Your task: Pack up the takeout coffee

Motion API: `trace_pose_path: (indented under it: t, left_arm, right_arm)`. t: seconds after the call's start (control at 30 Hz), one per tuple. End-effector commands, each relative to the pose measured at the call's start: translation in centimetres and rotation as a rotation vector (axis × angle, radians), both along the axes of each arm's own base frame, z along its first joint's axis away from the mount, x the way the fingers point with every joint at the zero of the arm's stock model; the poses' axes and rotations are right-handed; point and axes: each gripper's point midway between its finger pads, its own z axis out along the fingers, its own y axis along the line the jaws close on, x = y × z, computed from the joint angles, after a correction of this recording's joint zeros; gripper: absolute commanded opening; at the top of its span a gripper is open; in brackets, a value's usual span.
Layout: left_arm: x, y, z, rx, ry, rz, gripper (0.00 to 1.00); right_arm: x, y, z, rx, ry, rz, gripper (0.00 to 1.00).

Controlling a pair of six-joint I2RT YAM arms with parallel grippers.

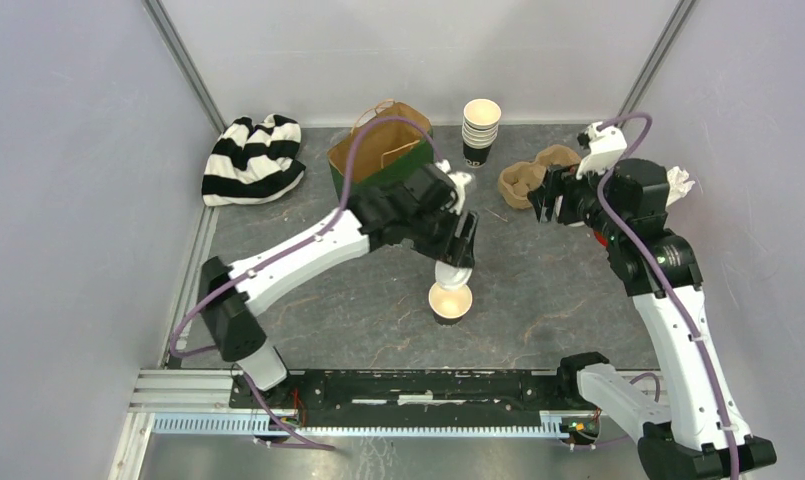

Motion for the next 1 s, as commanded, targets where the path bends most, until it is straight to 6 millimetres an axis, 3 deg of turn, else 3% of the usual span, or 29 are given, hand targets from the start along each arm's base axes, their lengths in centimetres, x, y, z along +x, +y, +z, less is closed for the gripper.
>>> trace_pose_path:
  t: [0.0, 0.1, 0.4, 0.97]
  left_arm:
    - [-1.0, 0.4, -2.3, 0.192, -0.072, -0.082, 0.74]
    - [-1.6, 0.0, -4.2, 0.288, -0.071, -0.115, 0.73]
    - [-2.2, -0.8, -6.8, 0.412, -0.109, -0.148, 0.73]
    - [-1.9, -0.8, -8.6, 0.476, -0.125, -0.165, 0.81]
  right_arm:
    - [-1.0, -0.9, -3.7, -0.046, 0.082, -0.029, 0.74]
    - [-1.2, -0.5, -4.4, -0.029, 0.092, -0.010, 0.74]
    - [-1.3, 0.0, -4.9, -0.019, 0.093, 0.017, 0.74]
    - [-1.3, 0.4, -5.5, -0.004, 0.096, 0.032, 0.75]
